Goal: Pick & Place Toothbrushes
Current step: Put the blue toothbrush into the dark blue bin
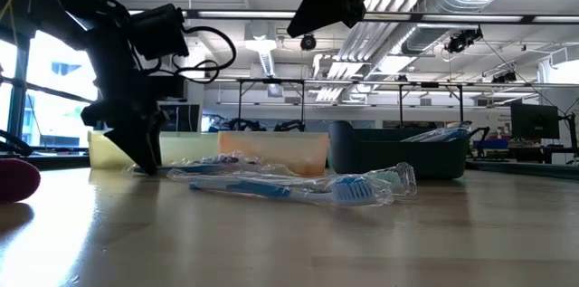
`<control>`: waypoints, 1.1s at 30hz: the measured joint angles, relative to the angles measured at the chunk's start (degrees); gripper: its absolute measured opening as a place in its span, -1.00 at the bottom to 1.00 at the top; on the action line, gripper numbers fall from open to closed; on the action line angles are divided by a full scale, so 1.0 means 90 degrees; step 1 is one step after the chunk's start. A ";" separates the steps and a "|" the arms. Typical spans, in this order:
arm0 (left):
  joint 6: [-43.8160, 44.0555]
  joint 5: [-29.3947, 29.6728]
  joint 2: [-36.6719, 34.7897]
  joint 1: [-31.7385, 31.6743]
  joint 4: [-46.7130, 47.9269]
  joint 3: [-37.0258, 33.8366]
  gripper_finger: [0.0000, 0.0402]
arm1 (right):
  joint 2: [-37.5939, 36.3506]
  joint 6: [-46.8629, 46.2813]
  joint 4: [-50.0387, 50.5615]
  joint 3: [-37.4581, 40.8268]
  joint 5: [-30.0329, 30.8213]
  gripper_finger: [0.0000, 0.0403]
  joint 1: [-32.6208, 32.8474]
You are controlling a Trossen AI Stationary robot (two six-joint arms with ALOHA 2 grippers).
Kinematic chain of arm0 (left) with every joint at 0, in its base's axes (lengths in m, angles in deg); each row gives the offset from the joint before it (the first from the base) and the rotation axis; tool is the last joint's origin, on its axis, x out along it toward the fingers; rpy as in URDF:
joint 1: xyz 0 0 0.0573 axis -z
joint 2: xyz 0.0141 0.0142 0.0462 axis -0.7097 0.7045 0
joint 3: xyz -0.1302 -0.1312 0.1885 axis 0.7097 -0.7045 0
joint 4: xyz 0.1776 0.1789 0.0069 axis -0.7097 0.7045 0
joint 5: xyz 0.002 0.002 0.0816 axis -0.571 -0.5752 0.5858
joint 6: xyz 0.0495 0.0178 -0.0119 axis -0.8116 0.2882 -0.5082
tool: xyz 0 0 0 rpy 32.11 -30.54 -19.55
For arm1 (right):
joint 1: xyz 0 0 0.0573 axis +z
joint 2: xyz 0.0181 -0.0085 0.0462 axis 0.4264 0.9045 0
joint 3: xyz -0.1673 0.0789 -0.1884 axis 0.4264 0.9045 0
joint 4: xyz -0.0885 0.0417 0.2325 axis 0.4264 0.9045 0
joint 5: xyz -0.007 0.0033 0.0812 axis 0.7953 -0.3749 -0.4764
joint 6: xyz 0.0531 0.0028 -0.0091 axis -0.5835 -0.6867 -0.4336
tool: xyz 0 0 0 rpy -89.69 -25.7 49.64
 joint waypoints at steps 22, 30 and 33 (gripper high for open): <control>-0.0094 -0.0787 0.0089 -0.0002 -0.0136 0.0000 -0.51 | 0.0000 0.0000 0.0000 0.0000 -0.0002 -0.98 -0.0002; -0.0094 -0.1348 0.0089 -0.0002 -0.0134 0.0000 -0.87 | 0.0000 0.0000 0.0000 0.0000 0.0000 -0.98 -0.0002; -0.0092 -0.1514 0.0089 -0.0002 -0.0129 0.0000 -0.95 | 0.0000 0.0000 0.0000 0.0000 -0.0001 -0.98 -0.0002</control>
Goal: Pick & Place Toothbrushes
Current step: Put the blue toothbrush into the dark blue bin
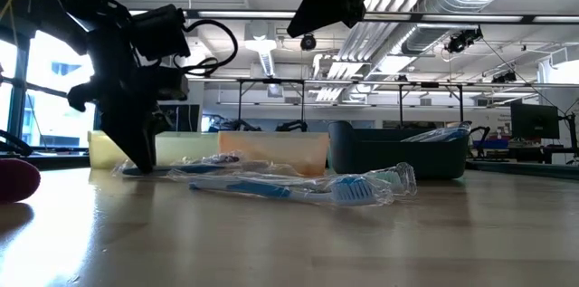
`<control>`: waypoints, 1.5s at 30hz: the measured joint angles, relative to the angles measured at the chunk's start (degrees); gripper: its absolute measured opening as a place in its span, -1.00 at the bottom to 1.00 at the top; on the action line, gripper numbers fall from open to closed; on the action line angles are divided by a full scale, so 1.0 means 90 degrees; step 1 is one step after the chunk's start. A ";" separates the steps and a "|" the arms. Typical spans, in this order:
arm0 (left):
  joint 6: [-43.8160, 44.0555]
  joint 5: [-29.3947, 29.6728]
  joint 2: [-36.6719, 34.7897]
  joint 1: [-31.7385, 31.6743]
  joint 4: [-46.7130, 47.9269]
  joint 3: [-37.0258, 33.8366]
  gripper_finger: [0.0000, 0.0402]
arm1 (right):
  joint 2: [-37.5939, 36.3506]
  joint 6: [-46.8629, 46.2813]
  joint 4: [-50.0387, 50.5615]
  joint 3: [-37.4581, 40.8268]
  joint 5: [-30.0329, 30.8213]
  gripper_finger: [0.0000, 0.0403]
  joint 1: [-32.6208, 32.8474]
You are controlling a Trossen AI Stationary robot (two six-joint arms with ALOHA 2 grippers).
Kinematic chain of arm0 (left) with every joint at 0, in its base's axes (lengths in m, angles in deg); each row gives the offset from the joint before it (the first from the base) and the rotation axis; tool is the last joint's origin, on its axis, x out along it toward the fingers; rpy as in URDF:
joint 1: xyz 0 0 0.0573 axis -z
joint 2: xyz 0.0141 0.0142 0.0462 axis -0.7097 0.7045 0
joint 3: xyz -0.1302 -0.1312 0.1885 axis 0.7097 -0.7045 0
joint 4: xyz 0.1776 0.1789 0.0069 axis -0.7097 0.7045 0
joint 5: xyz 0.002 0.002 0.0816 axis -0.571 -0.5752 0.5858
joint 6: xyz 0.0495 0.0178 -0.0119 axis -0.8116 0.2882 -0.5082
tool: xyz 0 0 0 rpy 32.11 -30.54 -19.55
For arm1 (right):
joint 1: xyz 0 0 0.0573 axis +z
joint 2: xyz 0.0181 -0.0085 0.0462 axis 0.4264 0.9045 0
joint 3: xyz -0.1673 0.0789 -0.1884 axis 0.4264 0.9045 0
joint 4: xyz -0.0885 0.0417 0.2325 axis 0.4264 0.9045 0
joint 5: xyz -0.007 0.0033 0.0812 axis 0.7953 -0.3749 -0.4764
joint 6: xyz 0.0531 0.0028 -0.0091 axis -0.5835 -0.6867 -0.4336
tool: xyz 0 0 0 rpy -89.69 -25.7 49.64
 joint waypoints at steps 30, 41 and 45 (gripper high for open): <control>-0.0168 -0.0065 -0.0001 0.0000 -0.0507 -0.0001 -0.97 | 0.0000 0.0047 0.0002 -0.0010 0.0000 -0.98 0.0002; -0.0168 -0.0068 -0.0017 0.0000 -0.0753 0.0000 -0.97 | 0.0000 0.0214 0.0002 -0.0010 0.0000 -0.98 -0.0002; -0.0197 -0.0083 -0.0017 0.0000 -0.0968 0.0069 -0.97 | 0.0000 0.0214 0.0002 -0.0010 -0.0001 -0.98 -0.0002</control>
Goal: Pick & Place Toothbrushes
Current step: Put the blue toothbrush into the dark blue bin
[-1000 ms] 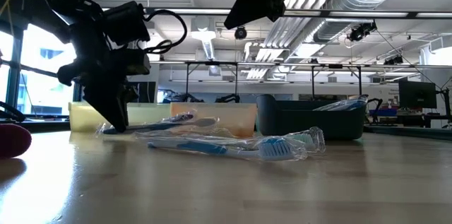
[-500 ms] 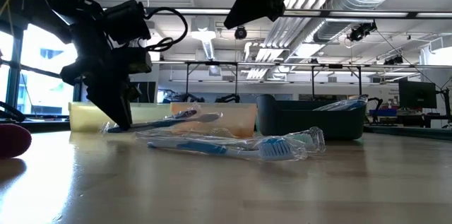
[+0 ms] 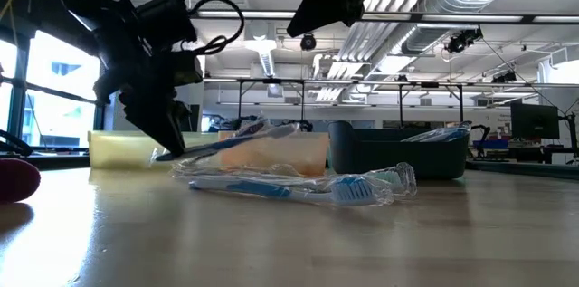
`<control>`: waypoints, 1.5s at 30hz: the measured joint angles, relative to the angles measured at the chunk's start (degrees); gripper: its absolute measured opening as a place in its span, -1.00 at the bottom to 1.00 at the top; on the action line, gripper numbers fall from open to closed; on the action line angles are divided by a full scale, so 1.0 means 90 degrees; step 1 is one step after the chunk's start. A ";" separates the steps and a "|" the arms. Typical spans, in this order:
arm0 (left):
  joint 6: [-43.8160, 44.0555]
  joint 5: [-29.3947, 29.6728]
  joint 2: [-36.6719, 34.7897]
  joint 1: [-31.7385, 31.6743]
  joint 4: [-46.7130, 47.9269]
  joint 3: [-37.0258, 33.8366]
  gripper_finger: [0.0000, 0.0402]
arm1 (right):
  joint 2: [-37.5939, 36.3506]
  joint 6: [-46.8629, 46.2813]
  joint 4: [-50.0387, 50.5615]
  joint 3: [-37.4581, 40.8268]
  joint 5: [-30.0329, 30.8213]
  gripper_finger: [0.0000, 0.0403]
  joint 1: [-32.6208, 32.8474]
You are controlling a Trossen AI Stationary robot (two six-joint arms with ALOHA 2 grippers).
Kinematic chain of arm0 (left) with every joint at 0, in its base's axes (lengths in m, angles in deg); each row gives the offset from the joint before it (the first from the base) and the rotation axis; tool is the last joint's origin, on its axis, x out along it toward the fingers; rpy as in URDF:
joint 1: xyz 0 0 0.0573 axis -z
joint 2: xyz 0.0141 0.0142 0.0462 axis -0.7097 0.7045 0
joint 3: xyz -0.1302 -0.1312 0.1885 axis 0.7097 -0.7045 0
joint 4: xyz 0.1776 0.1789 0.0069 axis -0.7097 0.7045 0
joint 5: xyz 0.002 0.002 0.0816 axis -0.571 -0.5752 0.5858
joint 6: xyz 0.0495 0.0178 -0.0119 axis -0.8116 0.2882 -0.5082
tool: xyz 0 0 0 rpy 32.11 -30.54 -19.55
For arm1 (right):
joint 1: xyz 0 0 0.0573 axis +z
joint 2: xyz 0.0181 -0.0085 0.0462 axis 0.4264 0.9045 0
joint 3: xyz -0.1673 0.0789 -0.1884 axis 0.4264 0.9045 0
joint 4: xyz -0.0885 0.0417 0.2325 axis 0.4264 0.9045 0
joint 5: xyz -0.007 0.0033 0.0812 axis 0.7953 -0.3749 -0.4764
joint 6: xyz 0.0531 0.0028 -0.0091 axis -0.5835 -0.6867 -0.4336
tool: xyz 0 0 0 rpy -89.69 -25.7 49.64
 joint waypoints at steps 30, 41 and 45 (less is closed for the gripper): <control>-0.0791 0.0201 0.0000 0.0000 0.0179 0.2180 -0.97 | 0.0000 -0.0573 0.1226 0.0000 -0.1895 -0.98 0.0492; -0.0986 0.0841 0.0000 -0.0096 0.0239 0.3122 -0.97 | -0.0002 -0.1485 0.2803 0.0010 0.0282 -0.99 0.0596; -0.0724 0.0771 0.0000 -0.0553 0.0786 0.3122 -0.97 | -0.0238 -0.1355 0.2950 0.0012 0.0422 -0.99 0.0734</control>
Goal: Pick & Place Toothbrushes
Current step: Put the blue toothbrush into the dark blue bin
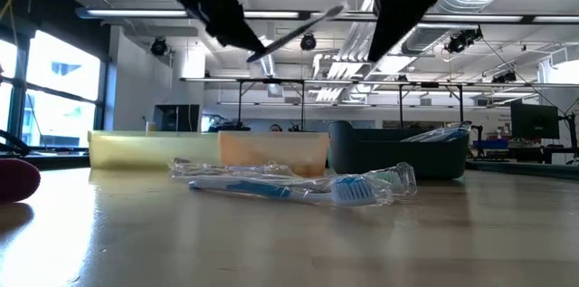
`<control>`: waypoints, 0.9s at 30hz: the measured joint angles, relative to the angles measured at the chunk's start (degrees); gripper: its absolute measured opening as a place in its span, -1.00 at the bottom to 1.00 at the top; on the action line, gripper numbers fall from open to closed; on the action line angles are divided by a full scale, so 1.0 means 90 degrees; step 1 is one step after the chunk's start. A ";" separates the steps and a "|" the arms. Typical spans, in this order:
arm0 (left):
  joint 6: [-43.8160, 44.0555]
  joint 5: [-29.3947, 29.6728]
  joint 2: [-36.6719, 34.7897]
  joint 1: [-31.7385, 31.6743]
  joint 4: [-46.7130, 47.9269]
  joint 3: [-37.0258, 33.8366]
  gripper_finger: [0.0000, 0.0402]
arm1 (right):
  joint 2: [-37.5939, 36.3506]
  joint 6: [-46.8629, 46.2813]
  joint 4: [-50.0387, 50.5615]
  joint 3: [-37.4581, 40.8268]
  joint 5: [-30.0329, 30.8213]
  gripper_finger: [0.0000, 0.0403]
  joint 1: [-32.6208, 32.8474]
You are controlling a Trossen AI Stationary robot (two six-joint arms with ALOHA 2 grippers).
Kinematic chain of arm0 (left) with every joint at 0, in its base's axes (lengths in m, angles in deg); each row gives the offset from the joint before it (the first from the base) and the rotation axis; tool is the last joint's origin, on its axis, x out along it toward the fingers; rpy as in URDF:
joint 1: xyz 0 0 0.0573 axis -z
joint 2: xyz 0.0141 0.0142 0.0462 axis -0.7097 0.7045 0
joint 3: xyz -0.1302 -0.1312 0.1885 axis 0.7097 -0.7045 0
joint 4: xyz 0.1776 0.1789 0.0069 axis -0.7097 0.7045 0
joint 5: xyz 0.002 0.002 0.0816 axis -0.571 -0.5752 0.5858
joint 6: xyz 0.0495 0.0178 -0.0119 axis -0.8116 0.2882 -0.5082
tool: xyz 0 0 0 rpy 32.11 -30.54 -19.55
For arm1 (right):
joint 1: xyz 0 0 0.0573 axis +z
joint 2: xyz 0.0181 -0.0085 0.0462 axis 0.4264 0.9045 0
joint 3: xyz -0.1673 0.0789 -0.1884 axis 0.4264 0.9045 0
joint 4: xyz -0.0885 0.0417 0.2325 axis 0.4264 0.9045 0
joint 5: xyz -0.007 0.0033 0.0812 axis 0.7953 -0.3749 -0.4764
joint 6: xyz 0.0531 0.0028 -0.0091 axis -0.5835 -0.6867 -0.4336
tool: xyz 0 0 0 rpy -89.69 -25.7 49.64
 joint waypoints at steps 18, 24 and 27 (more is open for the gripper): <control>0.0324 -0.1240 0.0000 -0.0322 -0.0495 -0.0002 -0.97 | -0.3614 0.0534 -0.6422 0.4618 0.1368 -0.99 0.0411; 0.0467 -0.1324 0.0002 -0.0072 -0.0769 -0.0007 -0.97 | -0.3483 0.1123 -1.0351 0.6270 0.1342 -0.99 -0.0156; 0.0469 -0.1318 0.0002 0.0136 -0.0910 -0.0007 -0.97 | -0.3243 0.0903 -1.1034 0.6510 0.1313 -0.99 -0.0462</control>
